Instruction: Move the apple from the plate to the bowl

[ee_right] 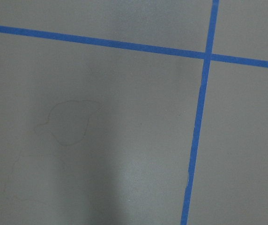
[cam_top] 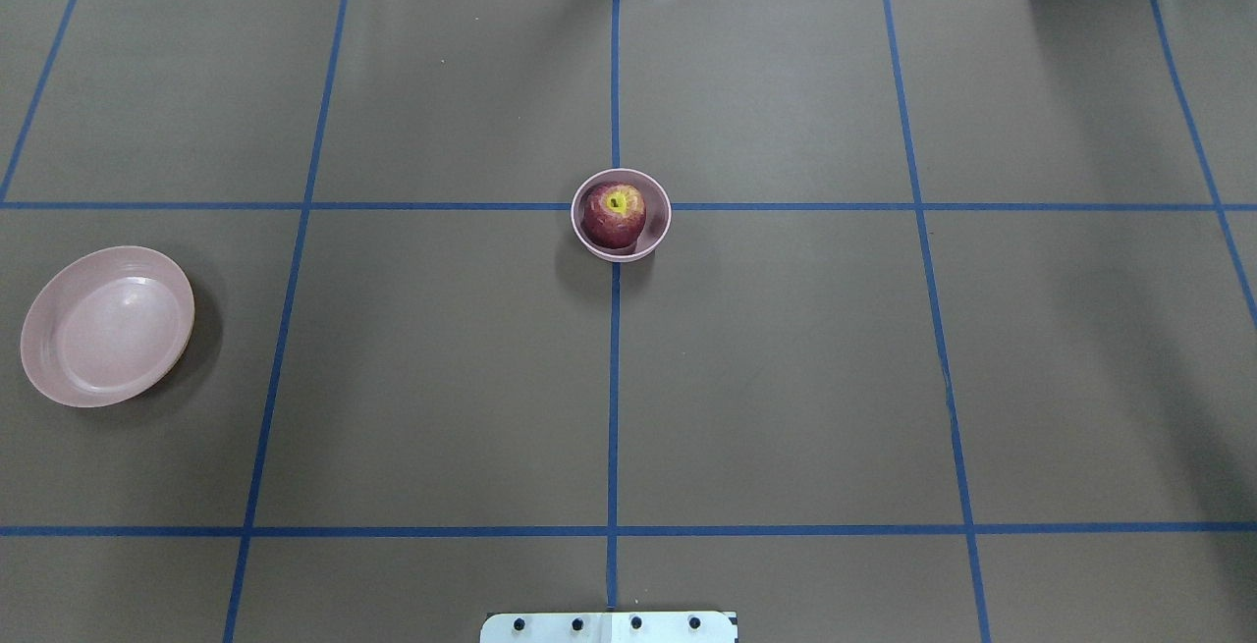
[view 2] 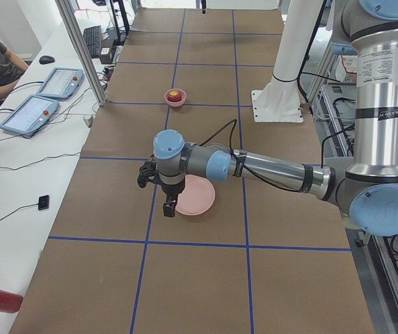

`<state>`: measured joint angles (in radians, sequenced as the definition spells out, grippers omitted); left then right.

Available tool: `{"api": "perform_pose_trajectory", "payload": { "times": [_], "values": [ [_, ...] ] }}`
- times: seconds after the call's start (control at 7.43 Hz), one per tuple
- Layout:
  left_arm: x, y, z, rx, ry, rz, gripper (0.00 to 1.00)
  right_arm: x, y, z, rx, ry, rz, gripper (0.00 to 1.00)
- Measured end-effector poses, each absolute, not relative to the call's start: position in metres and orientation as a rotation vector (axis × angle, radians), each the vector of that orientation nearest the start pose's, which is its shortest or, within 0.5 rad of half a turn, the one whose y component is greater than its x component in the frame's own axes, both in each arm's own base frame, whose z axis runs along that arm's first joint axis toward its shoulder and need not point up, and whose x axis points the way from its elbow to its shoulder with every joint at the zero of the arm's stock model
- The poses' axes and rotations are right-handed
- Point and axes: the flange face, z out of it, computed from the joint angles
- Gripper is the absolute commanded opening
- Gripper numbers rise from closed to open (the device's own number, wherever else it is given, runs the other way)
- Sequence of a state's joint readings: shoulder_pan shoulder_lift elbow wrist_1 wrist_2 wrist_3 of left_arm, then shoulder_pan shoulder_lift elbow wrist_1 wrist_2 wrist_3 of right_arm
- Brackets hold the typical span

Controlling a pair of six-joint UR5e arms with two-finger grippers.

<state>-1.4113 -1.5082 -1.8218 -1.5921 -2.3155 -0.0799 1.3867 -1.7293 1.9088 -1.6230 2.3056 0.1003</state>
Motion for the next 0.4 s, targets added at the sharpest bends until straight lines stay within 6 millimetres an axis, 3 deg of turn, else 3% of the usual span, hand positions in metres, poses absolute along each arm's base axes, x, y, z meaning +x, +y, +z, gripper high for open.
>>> {"api": "perform_pose_trajectory", "payload": {
  "times": [0.4],
  "values": [
    [0.0101, -0.4771, 0.5653, 0.108, 0.76, 0.154, 0.98, -0.0129, -0.4325, 0.5734, 0.015, -0.744, -0.127, 1.0]
  ]
}}
